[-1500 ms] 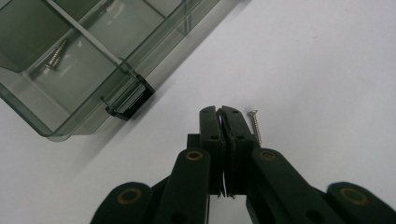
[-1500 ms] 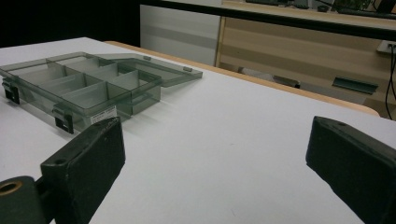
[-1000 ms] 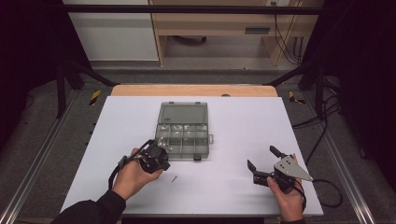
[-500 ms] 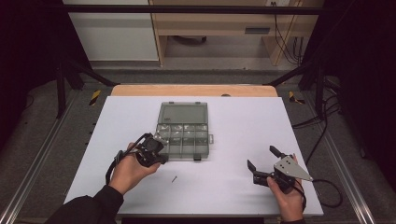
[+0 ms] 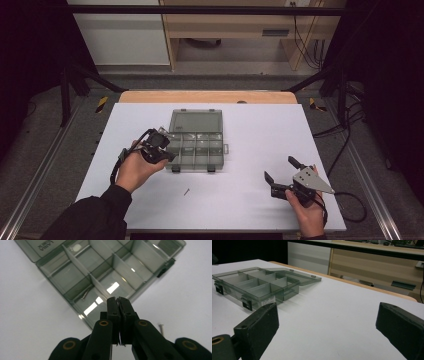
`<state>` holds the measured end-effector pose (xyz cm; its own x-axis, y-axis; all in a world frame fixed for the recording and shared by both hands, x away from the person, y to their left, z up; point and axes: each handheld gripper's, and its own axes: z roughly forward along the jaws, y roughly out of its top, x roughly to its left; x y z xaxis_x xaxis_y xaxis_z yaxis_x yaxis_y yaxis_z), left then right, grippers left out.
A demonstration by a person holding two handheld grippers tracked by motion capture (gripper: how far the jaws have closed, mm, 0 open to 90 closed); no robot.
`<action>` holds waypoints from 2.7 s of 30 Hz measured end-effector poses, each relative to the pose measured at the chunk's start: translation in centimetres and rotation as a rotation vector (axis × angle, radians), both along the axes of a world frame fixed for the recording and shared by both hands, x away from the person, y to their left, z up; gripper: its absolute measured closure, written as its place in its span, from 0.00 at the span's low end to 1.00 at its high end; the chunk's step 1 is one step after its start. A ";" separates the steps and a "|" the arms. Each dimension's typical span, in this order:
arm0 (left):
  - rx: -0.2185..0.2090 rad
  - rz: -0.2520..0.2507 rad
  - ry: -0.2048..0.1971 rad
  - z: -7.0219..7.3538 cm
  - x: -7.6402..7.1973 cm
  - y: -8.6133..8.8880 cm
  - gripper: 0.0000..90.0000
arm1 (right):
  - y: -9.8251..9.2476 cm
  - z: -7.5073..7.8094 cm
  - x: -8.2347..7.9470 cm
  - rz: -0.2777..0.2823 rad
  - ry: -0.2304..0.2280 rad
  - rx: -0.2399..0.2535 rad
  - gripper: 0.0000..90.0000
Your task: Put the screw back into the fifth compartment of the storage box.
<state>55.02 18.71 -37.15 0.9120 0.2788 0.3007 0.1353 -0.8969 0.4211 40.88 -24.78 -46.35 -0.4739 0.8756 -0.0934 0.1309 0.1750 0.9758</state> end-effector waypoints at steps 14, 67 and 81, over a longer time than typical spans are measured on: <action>0.038 -0.007 -0.012 -0.7 1.9 0.4 0.98 | 0.0 0.0 0.0 0.001 0.000 0.001 0.05; 0.012 -0.013 0.014 -3.4 -8.0 -4.7 0.07 | 0.1 0.0 0.0 -0.001 0.003 -0.005 0.05; 0.025 -0.004 0.120 -5.5 -8.0 -5.4 0.08 | 0.1 0.0 -0.1 -0.001 0.001 -0.005 0.05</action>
